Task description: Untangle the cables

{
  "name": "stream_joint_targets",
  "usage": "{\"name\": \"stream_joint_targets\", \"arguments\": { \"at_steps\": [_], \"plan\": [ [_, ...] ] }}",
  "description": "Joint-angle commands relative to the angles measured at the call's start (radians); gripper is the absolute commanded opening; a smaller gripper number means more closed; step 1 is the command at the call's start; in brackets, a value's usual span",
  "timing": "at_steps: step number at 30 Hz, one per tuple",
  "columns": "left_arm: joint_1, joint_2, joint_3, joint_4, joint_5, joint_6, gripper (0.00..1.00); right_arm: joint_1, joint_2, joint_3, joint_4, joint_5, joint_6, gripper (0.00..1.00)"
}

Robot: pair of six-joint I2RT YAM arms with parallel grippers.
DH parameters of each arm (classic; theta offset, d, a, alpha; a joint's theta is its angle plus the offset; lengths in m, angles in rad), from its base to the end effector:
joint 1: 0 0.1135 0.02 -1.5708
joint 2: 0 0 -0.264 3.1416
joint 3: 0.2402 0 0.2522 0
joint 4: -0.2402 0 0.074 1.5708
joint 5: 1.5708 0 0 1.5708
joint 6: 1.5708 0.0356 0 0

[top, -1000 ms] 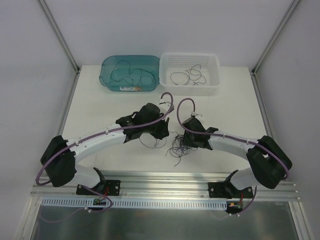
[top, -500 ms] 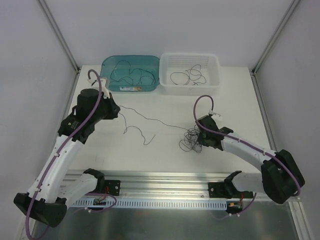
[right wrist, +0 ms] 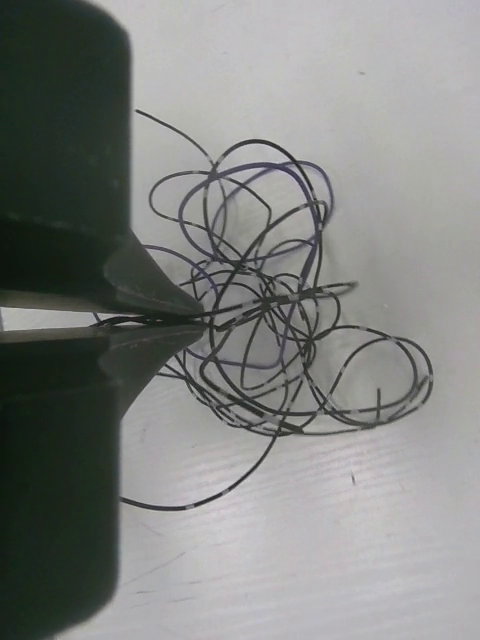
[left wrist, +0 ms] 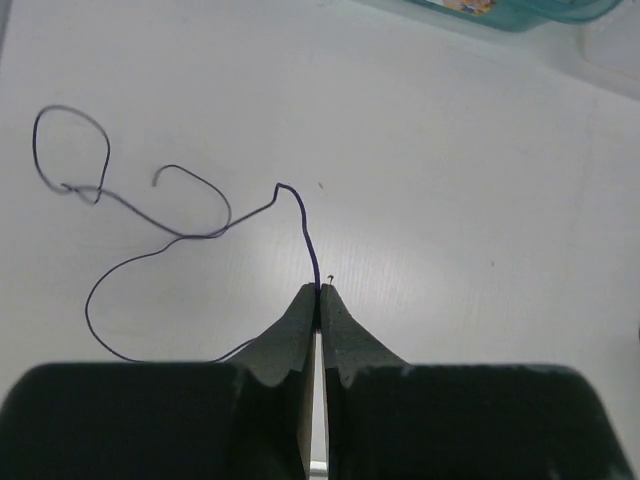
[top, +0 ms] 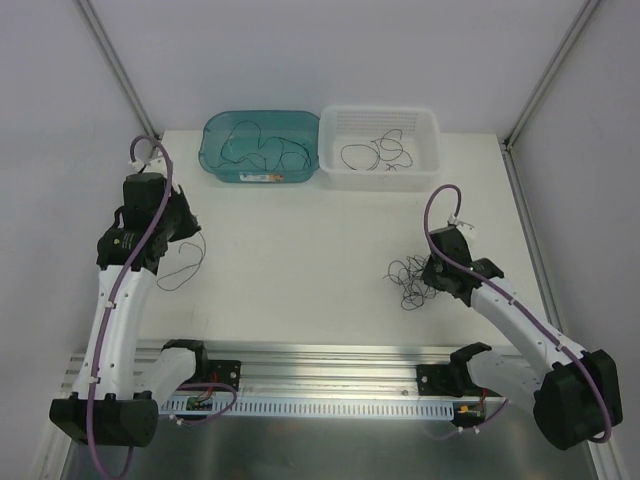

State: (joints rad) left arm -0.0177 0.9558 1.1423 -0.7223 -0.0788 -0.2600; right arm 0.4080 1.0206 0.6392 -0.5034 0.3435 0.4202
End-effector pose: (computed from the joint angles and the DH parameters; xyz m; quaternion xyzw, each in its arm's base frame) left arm 0.1914 -0.0006 0.3776 -0.1243 0.8597 -0.0345 0.4943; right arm 0.1881 0.0683 0.2198 0.0631 0.9275 -0.0140 0.3681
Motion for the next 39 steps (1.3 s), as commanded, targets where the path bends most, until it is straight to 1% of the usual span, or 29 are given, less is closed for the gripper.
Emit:
{"name": "stream_joint_targets", "arguments": {
  "at_steps": [1, 2, 3, 4, 5, 6, 7, 8, 9, 10, 11, 12, 14, 15, 19, 21, 25, 26, 28, 29, 32, 33, 36, 37, 39],
  "plan": [
    [0.002, 0.027, 0.040, 0.012, 0.198, -0.016, 0.00, 0.000, 0.013, 0.028, 0.008, -0.131, -0.077, 0.09],
    [0.002, 0.032, 0.042, 0.015, 0.230, -0.018, 0.00, 0.002, 0.016, 0.027, 0.022, -0.153, -0.084, 0.11],
    [0.002, 0.037, 0.043, 0.026, 0.297, -0.025, 0.00, 0.008, 0.024, 0.027, 0.044, -0.172, -0.090, 0.16],
    [0.001, 0.041, 0.043, 0.033, 0.327, -0.031, 0.00, 0.012, 0.027, 0.027, 0.054, -0.201, -0.095, 0.20],
    [-0.002, 0.041, 0.045, 0.040, 0.358, -0.038, 0.00, 0.020, 0.029, 0.034, 0.055, -0.205, -0.100, 0.25],
    [-0.005, 0.043, 0.048, 0.056, 0.417, -0.053, 0.00, 0.037, 0.027, 0.042, 0.054, -0.207, -0.113, 0.33],
    [-0.011, 0.047, 0.051, 0.064, 0.441, -0.061, 0.00, 0.047, 0.021, 0.051, 0.049, -0.202, -0.124, 0.36],
    [-0.040, 0.054, 0.063, 0.070, 0.459, -0.068, 0.00, 0.058, 0.016, 0.071, 0.043, -0.196, -0.132, 0.41],
    [-0.060, 0.058, 0.074, 0.076, 0.473, -0.080, 0.00, 0.080, 0.009, 0.082, 0.025, -0.187, -0.147, 0.51],
    [-0.088, 0.076, 0.085, 0.083, 0.485, -0.085, 0.00, 0.090, -0.007, 0.092, 0.014, -0.169, -0.153, 0.55],
    [-0.141, 0.086, 0.112, 0.087, 0.484, -0.090, 0.00, 0.098, -0.016, 0.105, 0.005, -0.160, -0.162, 0.60],
    [-0.175, 0.096, 0.128, 0.093, 0.479, -0.096, 0.00, 0.118, -0.028, 0.125, -0.012, -0.152, -0.176, 0.68],
    [-0.244, 0.127, 0.163, 0.115, 0.467, -0.107, 0.00, 0.146, -0.060, 0.146, -0.041, -0.127, -0.189, 0.76],
    [-0.260, 0.136, 0.171, 0.122, 0.471, -0.125, 0.00, 0.152, -0.073, 0.163, -0.046, -0.126, -0.195, 0.81],
    [-0.307, 0.159, 0.152, 0.207, 0.493, -0.171, 0.00, 0.186, -0.122, 0.177, -0.049, -0.133, -0.218, 0.87],
    [-0.315, 0.159, 0.093, 0.268, 0.484, -0.203, 0.00, 0.204, -0.137, 0.174, -0.031, -0.144, -0.231, 0.88],
    [-0.317, 0.161, -0.082, 0.403, 0.488, -0.272, 0.09, 0.251, -0.119, 0.169, 0.011, -0.187, -0.250, 0.89],
    [-0.318, 0.162, -0.154, 0.425, 0.485, -0.284, 0.15, 0.264, -0.108, 0.171, 0.019, -0.189, -0.254, 0.90],
    [-0.318, 0.175, -0.217, 0.465, 0.461, -0.315, 0.19, 0.302, -0.068, 0.175, 0.038, -0.189, -0.262, 0.91],
    [-0.317, 0.179, -0.264, 0.468, 0.450, -0.318, 0.28, 0.330, -0.053, 0.180, 0.051, -0.186, -0.264, 0.91],
    [-0.317, 0.166, -0.337, 0.468, 0.377, -0.312, 0.44, 0.388, 0.009, 0.192, 0.089, -0.187, -0.279, 0.92],
    [-0.317, 0.134, -0.351, 0.462, 0.317, -0.303, 0.58, 0.402, 0.030, 0.195, 0.098, -0.187, -0.293, 0.92],
    [-0.312, 0.078, -0.362, 0.425, 0.240, -0.260, 0.83, 0.451, 0.117, 0.233, 0.123, -0.186, -0.314, 0.93],
    [-0.311, 0.049, -0.351, 0.375, 0.193, -0.249, 0.93, 0.460, 0.139, 0.247, 0.121, -0.179, -0.323, 0.94],
    [-0.303, 0.026, -0.299, 0.316, 0.146, -0.201, 0.99, 0.489, 0.212, 0.299, 0.115, -0.164, -0.322, 0.96]
  ]
}}
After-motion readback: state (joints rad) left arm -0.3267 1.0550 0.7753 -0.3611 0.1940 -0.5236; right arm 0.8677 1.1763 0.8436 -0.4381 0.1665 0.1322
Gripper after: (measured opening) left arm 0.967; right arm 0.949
